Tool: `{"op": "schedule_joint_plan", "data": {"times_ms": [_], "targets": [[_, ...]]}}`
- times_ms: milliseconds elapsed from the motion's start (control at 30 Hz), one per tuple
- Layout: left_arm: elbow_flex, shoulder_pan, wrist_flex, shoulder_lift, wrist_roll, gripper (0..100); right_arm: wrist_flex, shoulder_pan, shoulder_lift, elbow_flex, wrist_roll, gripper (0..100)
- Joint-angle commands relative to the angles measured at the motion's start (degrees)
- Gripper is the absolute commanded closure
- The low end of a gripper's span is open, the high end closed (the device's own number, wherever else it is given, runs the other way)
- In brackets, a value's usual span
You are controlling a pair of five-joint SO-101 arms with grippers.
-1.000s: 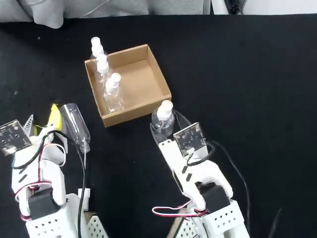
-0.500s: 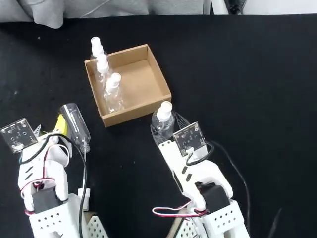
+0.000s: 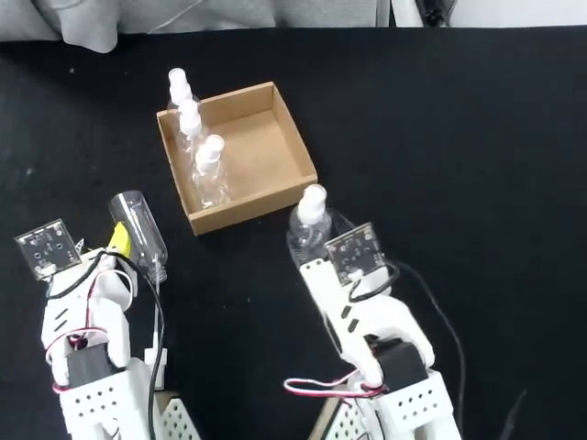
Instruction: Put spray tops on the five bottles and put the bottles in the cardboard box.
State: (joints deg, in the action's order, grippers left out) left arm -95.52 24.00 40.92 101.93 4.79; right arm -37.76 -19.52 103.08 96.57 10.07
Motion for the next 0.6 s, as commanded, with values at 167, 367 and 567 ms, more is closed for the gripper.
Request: {"op": "schedule_joint_plan", "data": {"times_ms": [167, 367, 567], "targets": [[-2.0, 0.2, -8.2, 0.7, -0.4, 80, -5.7, 2.1, 5.6, -7.5, -0.5, 98.4], [-2.0, 0.0, -8.2, 0.7, -0.4, 80, -10.0, 2.1, 5.4, -14.6, -0.2, 98.4], [-2.0, 0.1, -8.2, 0.7, -0.4, 80, -10.5, 2.1, 5.3, -20.9, -0.2, 98.4]]}}
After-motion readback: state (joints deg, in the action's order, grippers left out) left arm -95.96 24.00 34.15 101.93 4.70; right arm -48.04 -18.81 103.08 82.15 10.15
